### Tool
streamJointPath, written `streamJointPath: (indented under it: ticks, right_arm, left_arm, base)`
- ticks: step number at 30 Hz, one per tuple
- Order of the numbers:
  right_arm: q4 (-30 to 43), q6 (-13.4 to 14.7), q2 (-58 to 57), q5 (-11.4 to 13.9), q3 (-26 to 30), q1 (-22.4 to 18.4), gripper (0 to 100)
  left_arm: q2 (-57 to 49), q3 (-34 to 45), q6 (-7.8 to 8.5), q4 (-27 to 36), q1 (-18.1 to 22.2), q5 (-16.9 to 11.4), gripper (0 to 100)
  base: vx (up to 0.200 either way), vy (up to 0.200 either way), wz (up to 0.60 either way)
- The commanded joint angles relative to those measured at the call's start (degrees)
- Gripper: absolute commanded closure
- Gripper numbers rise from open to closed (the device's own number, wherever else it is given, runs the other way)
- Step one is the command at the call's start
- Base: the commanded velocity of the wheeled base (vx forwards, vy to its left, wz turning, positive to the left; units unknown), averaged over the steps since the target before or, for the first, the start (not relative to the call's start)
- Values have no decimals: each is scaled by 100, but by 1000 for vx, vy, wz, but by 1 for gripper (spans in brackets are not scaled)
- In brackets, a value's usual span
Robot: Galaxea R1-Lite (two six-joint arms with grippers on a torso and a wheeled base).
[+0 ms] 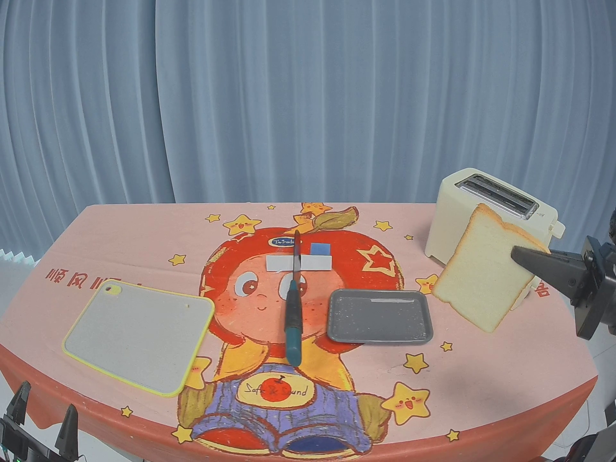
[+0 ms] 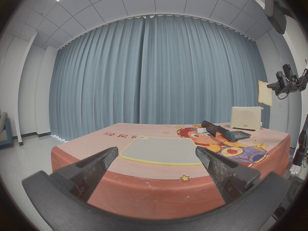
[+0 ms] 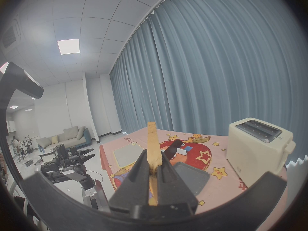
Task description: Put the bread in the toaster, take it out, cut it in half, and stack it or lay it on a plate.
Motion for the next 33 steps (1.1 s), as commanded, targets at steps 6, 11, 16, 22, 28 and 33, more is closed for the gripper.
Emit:
streamJointPath:
  ticks: [6, 11, 16, 22, 28, 33]
  right_arm:
    - [-12, -3, 32, 4, 18, -1, 100]
    - [-12, 14, 41, -5, 18, 17, 100]
    - [-12, 6, 41, -5, 18, 26, 100]
    - [-3, -12, 41, -5, 45, 34, 100]
    - [-3, -21, 41, -5, 53, 34, 100]
    - [6, -21, 50, 4, 71, 34, 100]
  left_arm:
    - [1, 101, -2, -1, 0, 2, 0]
    - [1, 101, -2, -1, 0, 2, 0]
    - [1, 101, -2, -1, 0, 2, 0]
    - [1, 101, -2, -1, 0, 2, 0]
    - [1, 101, -2, -1, 0, 10, 0]
    - [1, 101, -11, -10, 0, 10, 0]
  base:
    - [0, 200, 0]
    - [0, 200, 0]
    - [0, 200, 0]
    - [0, 200, 0]
    - [0, 0, 0]
    - [0, 0, 0]
